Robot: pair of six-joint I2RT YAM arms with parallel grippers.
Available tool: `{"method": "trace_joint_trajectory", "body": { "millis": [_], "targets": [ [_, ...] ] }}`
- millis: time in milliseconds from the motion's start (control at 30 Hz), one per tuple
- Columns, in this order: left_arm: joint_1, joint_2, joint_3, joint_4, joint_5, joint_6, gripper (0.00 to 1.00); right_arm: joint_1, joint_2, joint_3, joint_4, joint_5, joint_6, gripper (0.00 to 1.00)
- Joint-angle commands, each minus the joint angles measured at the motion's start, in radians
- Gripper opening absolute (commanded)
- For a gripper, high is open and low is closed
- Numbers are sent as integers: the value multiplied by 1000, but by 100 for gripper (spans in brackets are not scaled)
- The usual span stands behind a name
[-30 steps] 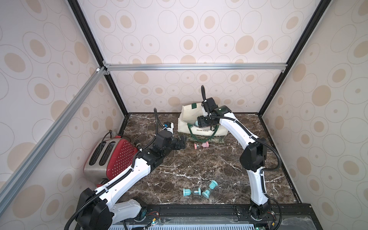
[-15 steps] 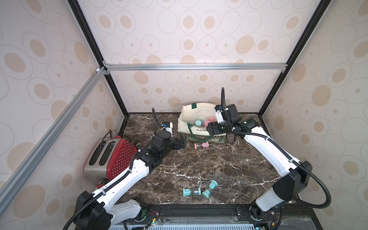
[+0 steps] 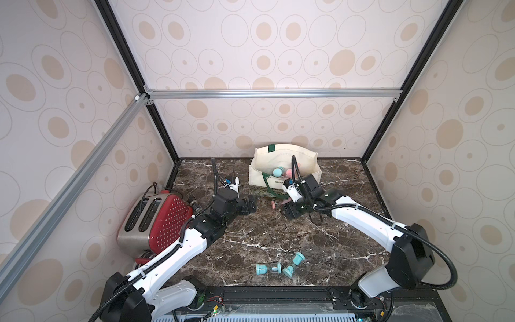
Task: Put the hourglass into the canvas bag
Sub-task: Place the hourglass in the canvas bag, then pick up the hourglass from the center of the board.
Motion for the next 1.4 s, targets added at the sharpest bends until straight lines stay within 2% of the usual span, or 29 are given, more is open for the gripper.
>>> {"method": "trace_joint_trajectory", "body": {
  "millis": [0, 133, 333, 500, 1067, 1367],
  "targets": [
    [6, -34, -16, 26, -44, -13, 97, 0, 82, 51, -6, -33, -179, 73],
    [7, -55, -40, 25, -70, -15, 97, 6, 173, 103, -16, -56, -300, 71],
    [10, -90, -63, 13, -100, -13, 97, 18, 272, 177, -28, 10, -467, 70],
    [12, -111, -80, 9, -124, -16, 97, 22, 343, 239, -32, 48, -555, 68],
    [16, -99, -63, -12, -135, -9, 97, 31, 573, 454, -104, 146, -691, 68],
    [19, -94, -58, -14, -132, -10, 97, 31, 617, 493, -119, 180, -735, 70]
  ]
}}
